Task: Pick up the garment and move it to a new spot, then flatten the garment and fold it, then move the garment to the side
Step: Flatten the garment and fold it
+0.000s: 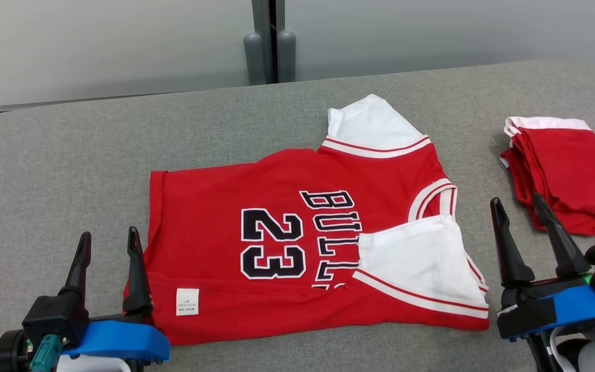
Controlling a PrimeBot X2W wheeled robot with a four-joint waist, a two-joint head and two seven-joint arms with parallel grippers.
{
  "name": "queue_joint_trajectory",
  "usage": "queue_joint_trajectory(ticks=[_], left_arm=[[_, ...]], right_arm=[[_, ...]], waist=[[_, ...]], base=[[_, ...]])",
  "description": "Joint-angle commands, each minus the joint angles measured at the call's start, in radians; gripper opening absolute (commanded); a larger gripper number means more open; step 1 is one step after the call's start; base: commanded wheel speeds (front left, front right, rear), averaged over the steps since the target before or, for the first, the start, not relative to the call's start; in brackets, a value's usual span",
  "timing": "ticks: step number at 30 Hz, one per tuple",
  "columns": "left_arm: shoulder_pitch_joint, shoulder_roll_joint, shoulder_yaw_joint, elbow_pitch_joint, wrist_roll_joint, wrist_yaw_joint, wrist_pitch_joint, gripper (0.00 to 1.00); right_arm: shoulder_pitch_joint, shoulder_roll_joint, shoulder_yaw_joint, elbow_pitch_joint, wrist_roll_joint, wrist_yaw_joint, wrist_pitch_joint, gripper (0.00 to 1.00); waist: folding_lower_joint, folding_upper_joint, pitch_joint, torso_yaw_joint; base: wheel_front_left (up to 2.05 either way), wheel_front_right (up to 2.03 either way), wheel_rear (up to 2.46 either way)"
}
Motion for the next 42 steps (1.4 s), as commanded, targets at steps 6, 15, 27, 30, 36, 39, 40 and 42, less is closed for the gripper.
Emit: queue_joint_trajectory(ticks=[6, 15, 27, 30, 36, 39, 40, 42], left_arm=[[-0.051, 0.010, -0.008, -0.007, 0.013, 0.004, 0.008, 1.00], [-0.370, 0.062, -0.015, 0.189, -0.074, -0.119, 0.186, 1.00], [-0.665, 0.101, -0.042, 0.670, -0.161, -0.258, 0.358, 1.00], [-0.698, 0.108, -0.046, 0.735, -0.167, -0.266, 0.361, 0.84], [-0.739, 0.106, -0.055, 0.813, -0.162, -0.278, 0.306, 0.00], [-0.757, 0.103, -0.063, 0.840, -0.163, -0.282, 0.290, 0.00], [-0.764, 0.102, -0.066, 0.846, -0.161, -0.284, 0.286, 0.00], [-0.784, 0.096, -0.075, 0.850, -0.154, -0.285, 0.272, 0.00]], right_arm=[[-0.017, 0.001, -0.016, -0.014, 0.007, 0.000, 0.003, 1.00], [-0.053, 0.012, -0.014, -0.023, -0.007, 0.000, 0.013, 1.00], [-0.109, 0.019, 0.013, 0.065, 0.024, 0.000, -0.033, 1.00], [-0.119, 0.017, 0.011, 0.080, 0.028, 0.000, -0.040, 1.00], [-0.165, -0.009, 0.005, 0.127, 0.049, 0.000, -0.056, 1.00], [-0.227, -0.039, 0.012, 0.175, 0.072, 0.000, -0.060, 1.00], [-0.254, -0.053, 0.017, 0.197, 0.080, 0.000, -0.059, 1.00], [-0.320, -0.078, 0.029, 0.249, 0.102, 0.000, -0.054, 1.00]], waist=[[0.0000, 0.0000, 0.033, 0.009], [0.0000, 0.0000, 0.147, 0.012], [0.0000, 0.0000, 0.213, -0.054], [0.0000, 0.0000, 0.218, -0.061], [0.0000, 0.0000, 0.221, -0.061], [0.0000, 0.0000, 0.223, -0.054], [0.0000, 0.0000, 0.225, -0.051], [0.0000, 0.0000, 0.234, -0.039]], base=[[0.00, 0.00, 0.00], [0.00, 0.00, 0.00], [0.00, 0.00, 0.00], [0.00, 0.00, 0.00], [0.00, 0.00, 0.00], [0.00, 0.00, 0.00], [0.00, 0.00, 0.00], [0.00, 0.00, 0.00]])
